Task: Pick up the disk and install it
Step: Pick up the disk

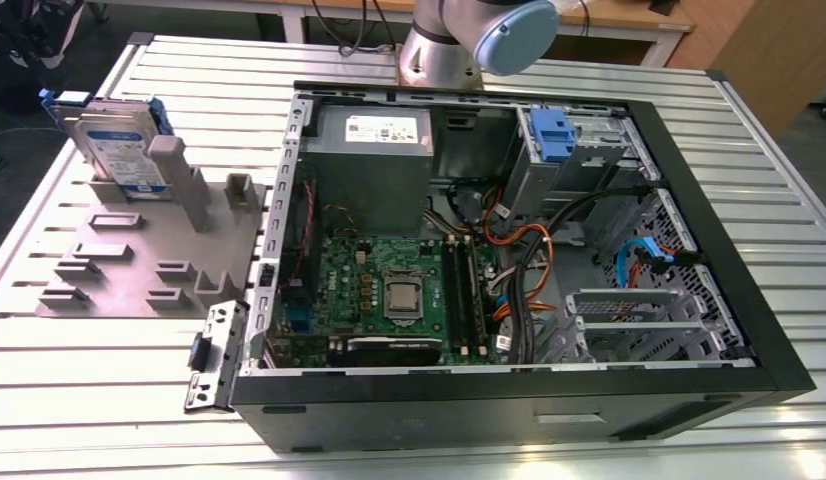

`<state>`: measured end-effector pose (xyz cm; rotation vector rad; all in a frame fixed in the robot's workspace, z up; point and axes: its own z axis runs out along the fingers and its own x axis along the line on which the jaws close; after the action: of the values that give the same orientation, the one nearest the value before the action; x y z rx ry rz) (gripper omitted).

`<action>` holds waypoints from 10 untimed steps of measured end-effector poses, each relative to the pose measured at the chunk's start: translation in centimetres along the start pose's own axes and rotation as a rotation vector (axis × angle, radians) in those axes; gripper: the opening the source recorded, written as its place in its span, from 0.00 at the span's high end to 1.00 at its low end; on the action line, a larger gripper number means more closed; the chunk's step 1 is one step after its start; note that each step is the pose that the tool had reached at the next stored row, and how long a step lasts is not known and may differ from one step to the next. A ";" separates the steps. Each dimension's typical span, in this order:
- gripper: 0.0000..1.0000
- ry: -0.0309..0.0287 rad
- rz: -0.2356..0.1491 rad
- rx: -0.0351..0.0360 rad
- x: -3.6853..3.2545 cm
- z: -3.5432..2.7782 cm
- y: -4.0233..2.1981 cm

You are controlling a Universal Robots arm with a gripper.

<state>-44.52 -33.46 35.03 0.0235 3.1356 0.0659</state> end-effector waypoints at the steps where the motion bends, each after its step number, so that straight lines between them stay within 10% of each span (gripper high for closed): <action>1: 0.89 0.0001 -0.002 0.0000 0.00 0.00 0.00; 10: 0.89 0.0004 -0.010 -0.0001 0.00 0.00 0.00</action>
<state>-44.52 -33.46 35.03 0.0075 3.1359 0.0660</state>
